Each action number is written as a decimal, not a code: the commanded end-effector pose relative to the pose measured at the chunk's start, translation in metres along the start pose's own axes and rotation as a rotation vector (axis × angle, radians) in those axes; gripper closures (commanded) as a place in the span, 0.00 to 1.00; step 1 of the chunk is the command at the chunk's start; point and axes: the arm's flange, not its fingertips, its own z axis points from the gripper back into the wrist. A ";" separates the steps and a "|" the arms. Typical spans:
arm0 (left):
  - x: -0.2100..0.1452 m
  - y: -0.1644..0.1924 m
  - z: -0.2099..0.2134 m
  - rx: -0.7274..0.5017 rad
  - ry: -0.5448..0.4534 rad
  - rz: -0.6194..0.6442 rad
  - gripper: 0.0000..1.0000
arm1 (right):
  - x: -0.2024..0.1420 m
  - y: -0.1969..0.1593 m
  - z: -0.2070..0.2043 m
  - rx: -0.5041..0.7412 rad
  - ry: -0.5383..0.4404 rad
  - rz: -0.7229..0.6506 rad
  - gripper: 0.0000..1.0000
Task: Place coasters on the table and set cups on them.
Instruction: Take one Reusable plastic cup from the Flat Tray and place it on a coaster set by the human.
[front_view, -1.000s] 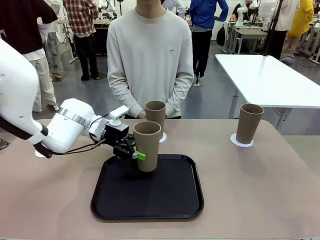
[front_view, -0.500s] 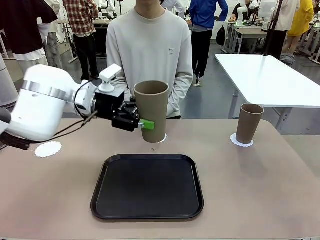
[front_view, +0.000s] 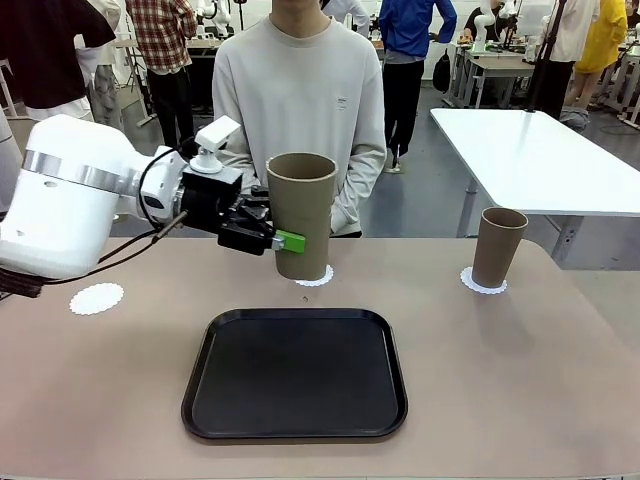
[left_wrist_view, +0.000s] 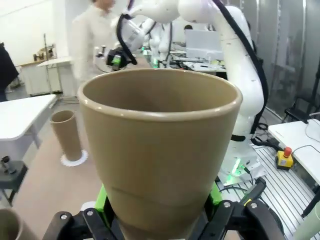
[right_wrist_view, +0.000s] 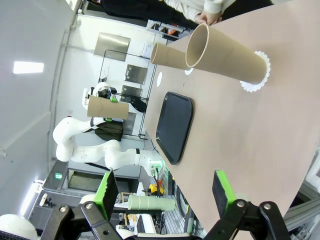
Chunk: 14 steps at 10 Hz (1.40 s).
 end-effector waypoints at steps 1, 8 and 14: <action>0.003 -0.011 0.077 0.129 -0.083 -0.015 0.15 | 0.000 0.001 -0.002 -0.001 -0.011 0.003 0.00; 0.011 -0.062 0.296 0.583 -0.261 0.059 0.15 | 0.000 0.001 -0.002 -0.001 -0.011 0.003 0.00; -0.035 -0.038 0.393 0.791 -0.226 0.229 0.15 | 0.000 0.001 -0.002 -0.001 -0.011 0.003 0.00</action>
